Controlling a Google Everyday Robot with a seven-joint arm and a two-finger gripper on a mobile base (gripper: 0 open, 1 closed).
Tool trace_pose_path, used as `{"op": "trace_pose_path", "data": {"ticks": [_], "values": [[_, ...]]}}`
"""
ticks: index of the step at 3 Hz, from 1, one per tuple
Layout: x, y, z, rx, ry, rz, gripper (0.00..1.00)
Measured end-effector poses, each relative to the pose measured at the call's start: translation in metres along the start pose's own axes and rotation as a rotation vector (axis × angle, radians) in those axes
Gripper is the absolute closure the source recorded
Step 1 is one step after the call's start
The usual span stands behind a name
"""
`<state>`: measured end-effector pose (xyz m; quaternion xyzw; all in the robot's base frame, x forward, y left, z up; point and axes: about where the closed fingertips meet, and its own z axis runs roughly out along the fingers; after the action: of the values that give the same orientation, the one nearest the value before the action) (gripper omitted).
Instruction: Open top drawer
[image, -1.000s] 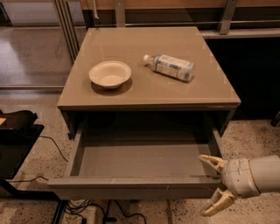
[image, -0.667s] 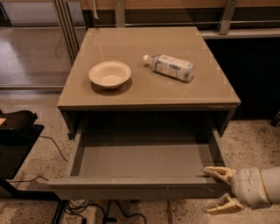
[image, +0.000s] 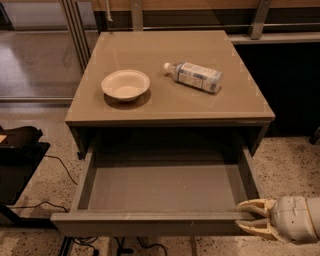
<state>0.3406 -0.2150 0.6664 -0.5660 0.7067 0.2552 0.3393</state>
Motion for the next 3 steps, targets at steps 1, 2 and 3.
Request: {"op": "trace_pose_path", "data": {"ticks": [1, 2, 3], "values": [[-0.0022, -0.0008, -0.0012, 0.000, 0.000, 0.000, 1.00], [-0.0029, 0.0072, -0.0051, -0.005, -0.005, 0.000, 0.86], [-0.0029, 0.0072, -0.0051, -0.005, -0.005, 0.000, 0.62]]}}
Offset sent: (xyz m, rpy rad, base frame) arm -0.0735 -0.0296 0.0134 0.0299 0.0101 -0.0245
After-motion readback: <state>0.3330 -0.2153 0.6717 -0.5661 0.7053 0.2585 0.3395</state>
